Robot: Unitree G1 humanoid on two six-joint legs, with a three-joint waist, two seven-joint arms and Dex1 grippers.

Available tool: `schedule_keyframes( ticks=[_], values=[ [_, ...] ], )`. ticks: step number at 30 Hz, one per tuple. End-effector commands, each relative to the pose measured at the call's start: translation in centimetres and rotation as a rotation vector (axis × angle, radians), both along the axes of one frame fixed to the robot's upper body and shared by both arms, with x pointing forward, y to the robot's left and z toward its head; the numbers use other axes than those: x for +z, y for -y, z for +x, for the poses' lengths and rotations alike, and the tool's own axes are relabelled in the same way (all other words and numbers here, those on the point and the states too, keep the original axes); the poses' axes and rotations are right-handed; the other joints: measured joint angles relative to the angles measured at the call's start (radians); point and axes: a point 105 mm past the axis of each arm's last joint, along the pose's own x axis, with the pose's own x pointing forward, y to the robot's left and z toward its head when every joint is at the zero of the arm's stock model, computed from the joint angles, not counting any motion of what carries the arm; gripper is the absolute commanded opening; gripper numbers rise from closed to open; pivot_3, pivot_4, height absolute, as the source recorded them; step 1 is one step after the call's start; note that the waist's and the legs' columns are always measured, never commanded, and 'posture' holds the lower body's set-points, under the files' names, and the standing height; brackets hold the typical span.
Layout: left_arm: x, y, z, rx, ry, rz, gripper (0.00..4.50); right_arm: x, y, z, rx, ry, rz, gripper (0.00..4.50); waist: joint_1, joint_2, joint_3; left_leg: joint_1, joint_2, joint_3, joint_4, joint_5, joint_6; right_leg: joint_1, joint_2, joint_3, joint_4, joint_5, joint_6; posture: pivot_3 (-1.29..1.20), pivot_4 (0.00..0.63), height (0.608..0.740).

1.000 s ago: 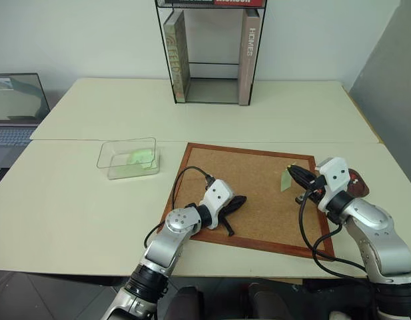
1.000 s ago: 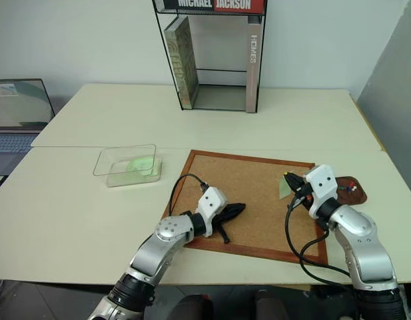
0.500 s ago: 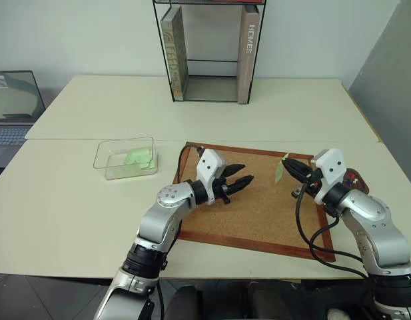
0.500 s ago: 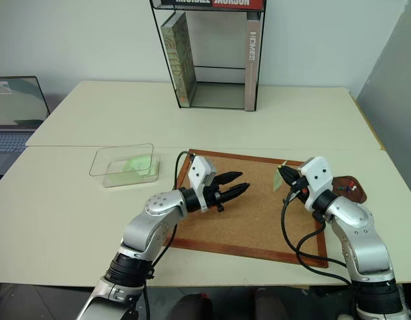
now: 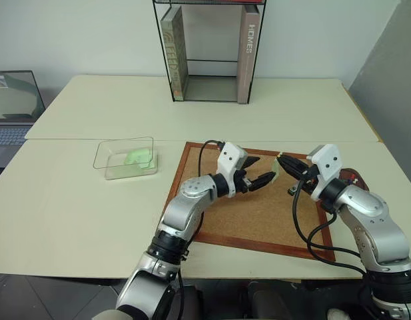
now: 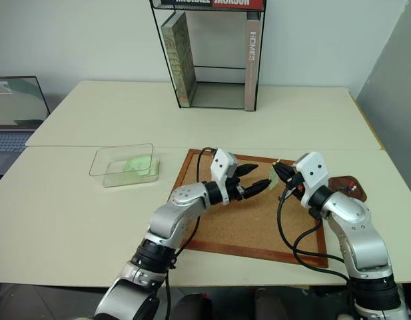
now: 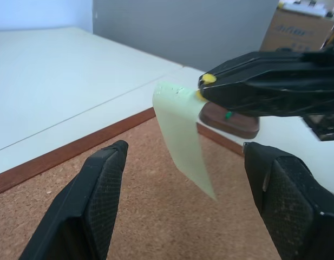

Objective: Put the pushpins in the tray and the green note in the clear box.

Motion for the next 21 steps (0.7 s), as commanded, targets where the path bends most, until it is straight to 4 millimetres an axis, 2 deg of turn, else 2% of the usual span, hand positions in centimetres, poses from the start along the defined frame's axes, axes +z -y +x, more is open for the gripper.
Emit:
schedule_keyframes(
  ticks=[1,6,7,8,12,21],
  values=[
    [0.1,1.8,0.5,0.009,0.048,0.033,3.63,1.9,-0.7,-0.4,0.037,0.063,0.005,0.0,0.0,0.0,0.0,0.0,0.0,0.0,0.0,0.0,0.0,0.0,0.0,0.0,0.0,0.0,0.0,0.0,0.15,0.74],
    [0.2,2.5,1.9,0.071,0.048,0.038,3.63,2.1,-0.8,-0.5,0.036,0.065,0.007,0.0,0.0,0.0,0.0,-0.001,0.0,0.0,0.0,0.0,0.0,0.0,0.0,0.0,0.0,0.0,0.0,0.0,0.15,0.74],
    [0.3,2.6,2.2,0.081,0.049,0.03,3.28,2.1,-0.8,-0.5,0.035,0.066,0.008,0.0,0.0,0.0,0.0,-0.001,0.0,0.0,0.0,0.0,0.0,0.0,0.0,0.0,0.0,0.0,0.0,0.0,0.15,0.74],
    [0.5,2.7,2.3,0.089,0.052,0.024,3.25,2.2,-0.8,-0.5,0.034,0.067,0.009,0.0,0.0,0.0,0.0,-0.001,0.0,0.0,0.0,0.0,0.0,0.0,0.0,0.0,0.0,0.0,0.0,0.0,0.15,0.74],
    [0.7,2.6,2.8,0.115,0.061,0.024,2.47,2.2,-0.8,-0.5,0.029,0.069,0.013,0.0,-0.001,0.0,0.0,-0.001,0.0,0.0,0.0,0.0,0.0,0.0,0.0,0.0,0.0,0.0,0.0,0.0,0.15,0.74],
    [-0.7,1.8,2.7,0.126,0.03,0.079,0.84,2.3,-0.8,-0.4,0.025,0.072,0.028,0.0,0.0,0.0,0.0,-0.001,0.0,0.0,0.0,0.0,0.0,-0.001,0.0,-0.001,0.0,0.0,0.0,0.0,0.15,0.74]
  ],
)
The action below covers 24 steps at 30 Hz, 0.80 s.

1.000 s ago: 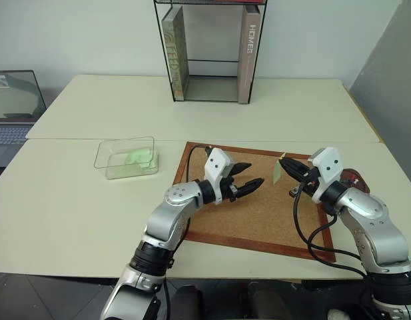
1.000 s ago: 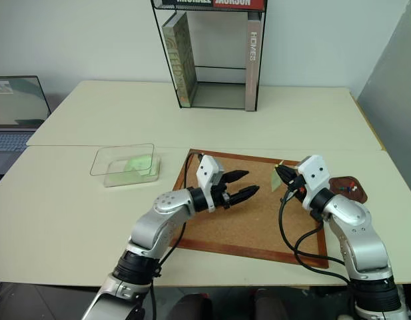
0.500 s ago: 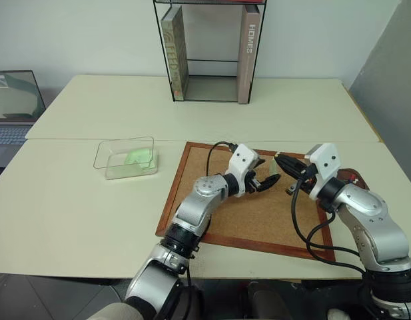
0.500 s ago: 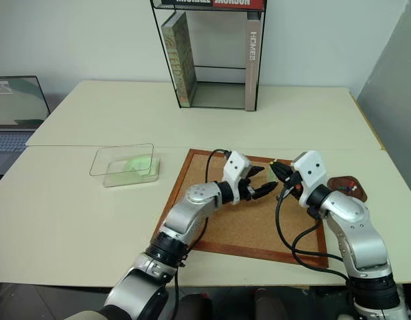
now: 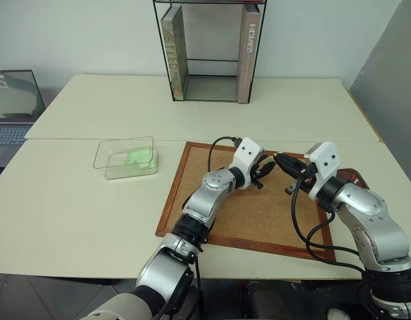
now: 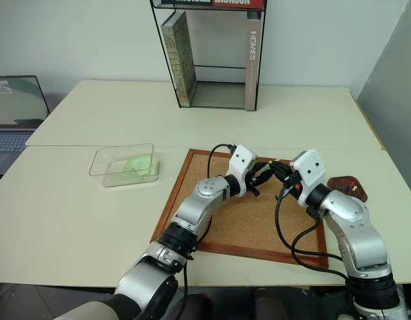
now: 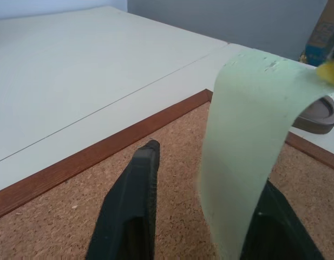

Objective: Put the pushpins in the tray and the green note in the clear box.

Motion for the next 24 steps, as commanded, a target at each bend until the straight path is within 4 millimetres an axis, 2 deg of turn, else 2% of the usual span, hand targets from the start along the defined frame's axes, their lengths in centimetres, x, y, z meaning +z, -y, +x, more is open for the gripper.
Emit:
schedule_keyframes(
  ticks=[1,5,15,24],
  values=[
    [0.4,-0.1,-0.2,-0.007,0.019,0.005,0.73,1.8,-0.3,-0.3,0.008,0.066,0.012,0.0,0.0,0.0,0.0,0.0,0.0,0.0,0.0,0.0,0.0,0.0,0.0,0.0,0.0,0.0,0.0,0.0,0.15,0.74],
    [0.4,-0.3,-0.2,-0.007,0.016,0.004,0.01,1.9,-0.3,-0.2,0.01,0.066,0.016,0.0,0.0,0.0,0.0,0.0,0.0,0.0,0.0,0.0,0.0,0.0,0.0,0.0,0.0,0.002,-0.003,0.0,0.15,0.74],
    [0.7,-0.2,-0.4,-0.019,0.027,-0.016,0.0,2.2,-0.4,-0.2,-0.007,0.059,0.067,0.0,0.0,0.0,0.0,0.0,0.0,0.0,0.0,0.002,-0.003,0.0,0.0,0.0,0.001,0.002,-0.003,0.0,0.15,0.74],
    [-0.9,-1.4,-0.5,0.011,-0.003,0.026,0.0,4.1,1.8,0.6,-0.111,0.028,0.238,0.0,0.0,0.0,0.0,0.001,0.0,0.0,0.001,0.001,-0.002,0.0,0.0,0.0,0.002,0.002,-0.004,0.0,0.15,0.74]
  ],
)
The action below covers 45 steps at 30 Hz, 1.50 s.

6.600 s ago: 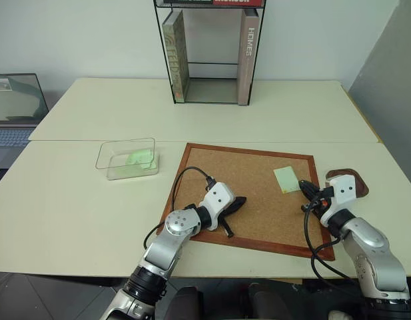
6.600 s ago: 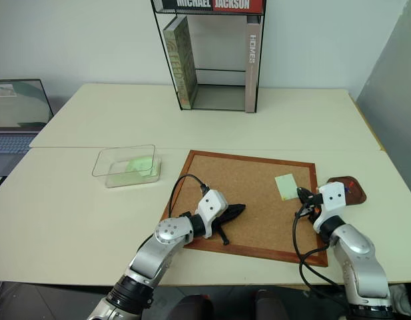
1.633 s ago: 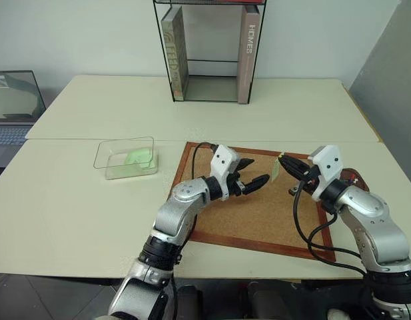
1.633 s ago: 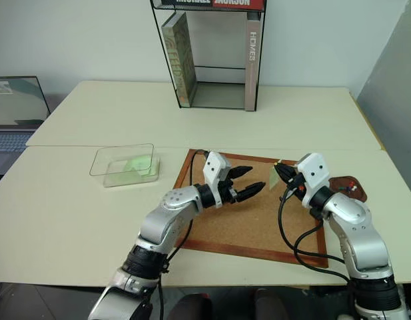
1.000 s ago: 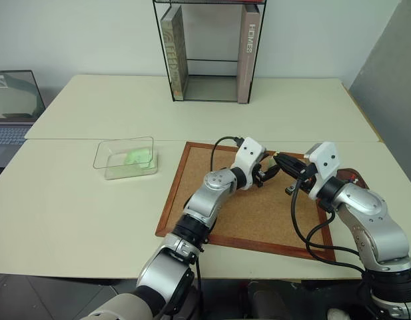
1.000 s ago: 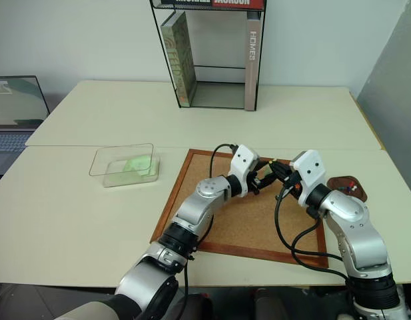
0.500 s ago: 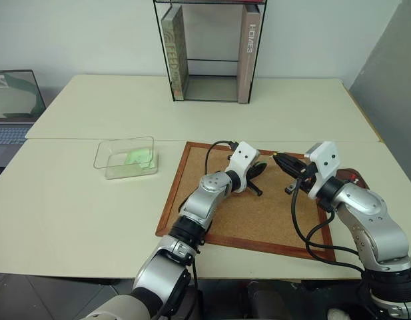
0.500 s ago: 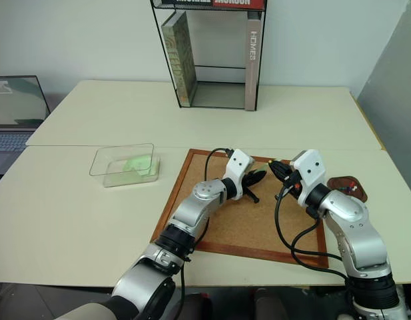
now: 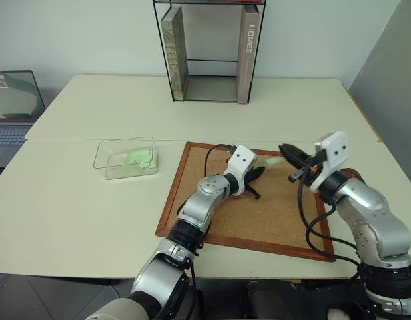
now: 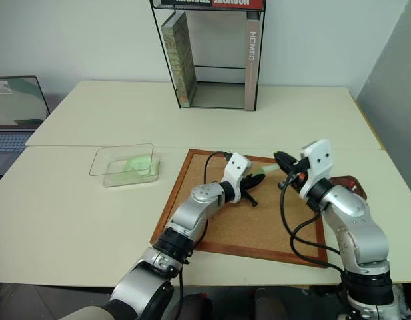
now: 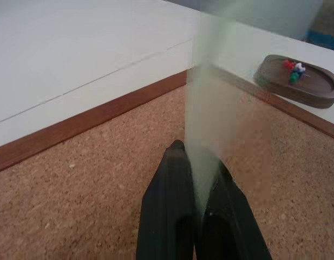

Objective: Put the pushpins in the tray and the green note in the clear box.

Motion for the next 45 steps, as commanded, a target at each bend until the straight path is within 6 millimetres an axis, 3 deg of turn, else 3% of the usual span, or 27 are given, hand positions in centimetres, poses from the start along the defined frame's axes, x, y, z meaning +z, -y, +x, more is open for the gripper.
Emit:
schedule_keyframes(
  ticks=[1,4,7,15,18,27,36,37,45],
  values=[
    [1.1,0.0,-0.1,0.002,0.044,-0.01,0.0,2.1,0.8,-0.3,-0.03,0.043,0.049,0.0,0.0,0.0,0.0,0.0,0.0,0.0,0.0,0.0,0.0,0.0,0.0,0.0,0.0,0.0,0.0,0.0,0.15,0.74],
    [1.0,-0.3,0.0,0.015,0.044,-0.008,0.0,2.4,1.8,-0.3,-0.068,0.036,0.06,0.0,0.0,0.0,0.0,0.0,0.0,0.0,0.0,0.0,0.001,0.0,0.0,0.0,0.0,0.0,0.0,0.0,0.15,0.74],
    [1.5,-1.0,0.0,0.028,0.045,-0.022,0.0,1.8,4.5,0.2,-0.165,0.012,0.016,0.0,0.0,0.0,0.0,-0.001,0.0,0.0,0.0,-0.001,0.001,0.0,0.0,0.0,0.0,0.0,0.0,0.0,0.15,0.74],
    [4.1,-3.6,-1.3,0.036,0.105,-0.033,0.0,-4.3,13.3,1.3,-0.517,-0.195,-0.295,0.0,0.0,0.0,0.0,-0.001,0.0,0.0,0.0,0.0,0.001,0.0,0.0,0.001,0.0,0.0,0.0,0.0,0.15,0.74],
    [4.6,-4.2,-1.6,0.046,0.121,-0.023,0.0,-5.6,15.0,1.5,-0.57,-0.242,-0.349,0.0,-0.001,0.0,0.0,0.001,0.0,0.002,0.0,0.0,0.001,0.0,0.0,0.002,0.001,0.0,0.0,0.0,0.15,0.74],
    [4.8,-4.6,-2.1,0.057,0.132,-0.007,0.0,-7.9,16.7,1.9,-0.584,-0.345,-0.455,0.0,-0.001,0.001,0.0,0.002,0.0,0.002,0.0,0.0,-0.001,0.001,0.0,0.002,0.002,0.0,0.0,0.0,0.15,0.74],
    [4.8,-4.6,-2.1,0.061,0.135,-0.006,0.0,-8.5,16.8,1.6,-0.587,-0.369,-0.461,1.88,-0.001,0.001,0.0,0.002,0.0,0.002,0.0,0.001,-0.002,0.001,0.0,0.002,0.002,0.0,0.0,0.0,0.15,0.74],
    [4.9,-4.6,-2.1,0.061,0.136,-0.006,0.0,-8.3,16.8,1.6,-0.591,-0.361,-0.455,2.09,-0.001,0.001,0.0,0.002,0.0,0.002,0.0,0.001,-0.002,0.001,0.0,0.002,0.002,0.0,0.0,0.0,0.15,0.74],
    [6.2,-5.2,-1.6,0.089,0.17,-0.023,0.0,-4.1,15.6,2.1,-0.582,-0.199,-0.372,2.09,-0.001,0.001,0.0,0.002,0.0,0.002,0.0,0.002,-0.003,0.001,0.0,0.002,0.002,0.0,0.0,0.0,0.15,0.74]
  ],
)
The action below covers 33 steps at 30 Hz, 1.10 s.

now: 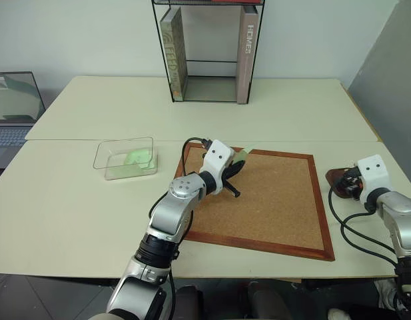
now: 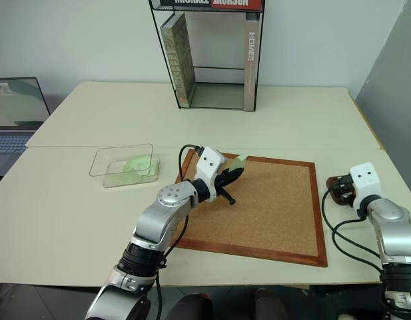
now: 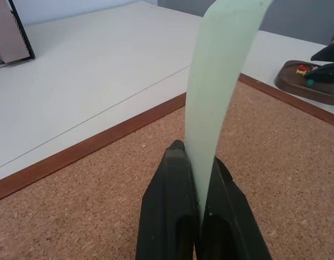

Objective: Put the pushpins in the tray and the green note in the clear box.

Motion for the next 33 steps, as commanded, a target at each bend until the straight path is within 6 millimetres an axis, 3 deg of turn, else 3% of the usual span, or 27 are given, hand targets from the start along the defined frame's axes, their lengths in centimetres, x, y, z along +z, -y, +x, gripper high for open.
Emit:
schedule_keyframes(
  ticks=[1,5,7,11,15,23,28,33],
  values=[
    [3.1,-0.4,0.3,0.018,0.098,-0.039,0.0,4.6,-1.0,0.4,0.055,0.153,-0.008,2.09,0.0,0.0,0.0,0.0,0.0,0.0,0.0,0.0,-0.001,0.0,0.0,0.0,0.0,0.0,0.0,0.0,0.15,0.74],
    [5.0,-2.0,0.6,0.071,0.133,-0.048,0.0,6.5,-3.4,0.6,0.197,0.207,-0.042,2.09,0.0,0.0,0.0,0.0,0.0,0.0,0.0,0.0,-0.001,0.0,0.0,0.0,0.0,0.0,0.0,0.0,0.15,0.74],
    [6.1,-4.3,0.8,0.134,0.163,-0.028,0.0,7.8,-7.1,0.4,0.392,0.246,-0.001,2.09,-0.004,0.0,0.0,0.0,0.0,0.0,0.0,0.0,-0.001,0.0,0.0,0.0,0.0,0.0,0.0,0.0,0.15,0.74],
    [7.3,-10.8,0.7,0.319,0.188,0.061,0.0,9.0,-15.1,-1.8,0.821,0.245,0.105,2.09,-0.028,0.0,0.001,0.001,0.002,-0.001,-0.002,0.0,-0.001,0.0,0.002,-0.001,0.0,-0.001,0.002,0.0,0.15,0.74],
    [7.7,-15.4,-0.2,0.442,0.188,0.156,0.0,8.6,-19.8,-3.1,1.064,0.167,0.167,2.09,-0.026,-0.001,0.002,0.002,0.002,-0.002,-0.002,0.001,-0.002,0.0,0.002,-0.001,0.0,-0.002,0.004,0.0,0.15,0.74],
    [7.1,-24.5,-2.2,0.665,0.134,0.376,0.0,8.5,-26.2,-3.4,1.298,0.118,0.208,2.09,-0.019,-0.009,0.008,0.002,0.001,-0.003,0.0,-0.001,0.001,0.0,-0.001,-0.002,0.0,0.0,-0.001,0.0,0.15,0.74],
    [6.5,-27.3,-2.3,0.731,0.092,0.398,0.0,8.3,-29.2,-3.6,1.37,0.102,0.2,2.09,-0.004,-0.009,0.009,0.001,0.001,-0.004,-0.001,-0.001,0.001,0.0,-0.002,-0.003,0.0,0.0,-0.002,0.0,0.15,0.74],
    [6.0,-28.1,-1.4,0.734,0.072,0.368,0.0,8.4,-30.4,-2.9,1.346,0.114,0.184,2.09,0.001,-0.01,0.01,0.0,0.001,-0.004,-0.001,-0.001,0.001,-0.001,-0.002,-0.004,0.0,0.0,-0.002,0.0,0.15,0.74]
  ],
)
